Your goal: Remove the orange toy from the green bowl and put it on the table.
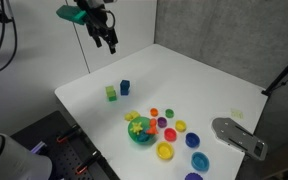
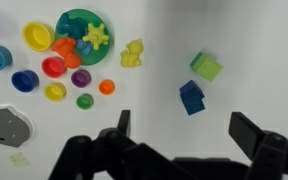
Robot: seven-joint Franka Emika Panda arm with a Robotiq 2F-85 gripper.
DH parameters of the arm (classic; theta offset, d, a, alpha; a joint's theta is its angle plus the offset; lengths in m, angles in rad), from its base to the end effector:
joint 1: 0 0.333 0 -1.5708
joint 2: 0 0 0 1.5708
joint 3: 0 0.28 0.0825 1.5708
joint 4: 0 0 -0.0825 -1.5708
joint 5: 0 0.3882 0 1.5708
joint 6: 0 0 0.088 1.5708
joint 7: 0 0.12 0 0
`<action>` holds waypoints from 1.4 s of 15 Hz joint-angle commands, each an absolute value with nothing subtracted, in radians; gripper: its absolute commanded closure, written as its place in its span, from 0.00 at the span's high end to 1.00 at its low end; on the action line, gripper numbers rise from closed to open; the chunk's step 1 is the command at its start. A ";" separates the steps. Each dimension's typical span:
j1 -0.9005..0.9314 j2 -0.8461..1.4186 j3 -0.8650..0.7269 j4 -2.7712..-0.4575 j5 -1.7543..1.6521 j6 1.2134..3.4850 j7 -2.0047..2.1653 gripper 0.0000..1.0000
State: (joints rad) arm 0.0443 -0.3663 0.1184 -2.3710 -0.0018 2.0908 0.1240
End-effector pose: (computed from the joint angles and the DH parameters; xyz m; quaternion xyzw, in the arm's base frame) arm 0.4558 0.0749 0.4225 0.9987 0.0167 0.0445 0.0159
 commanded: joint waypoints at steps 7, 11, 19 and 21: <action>-0.009 -0.109 -0.027 -2.400 -0.015 2.352 -0.107 1.00; -0.035 0.038 -0.065 -2.386 -0.003 2.443 -0.240 1.00; -0.094 0.337 -0.088 -2.302 -0.102 2.606 -0.288 1.00; -0.098 0.402 -0.102 -2.262 -0.135 2.623 -0.273 1.00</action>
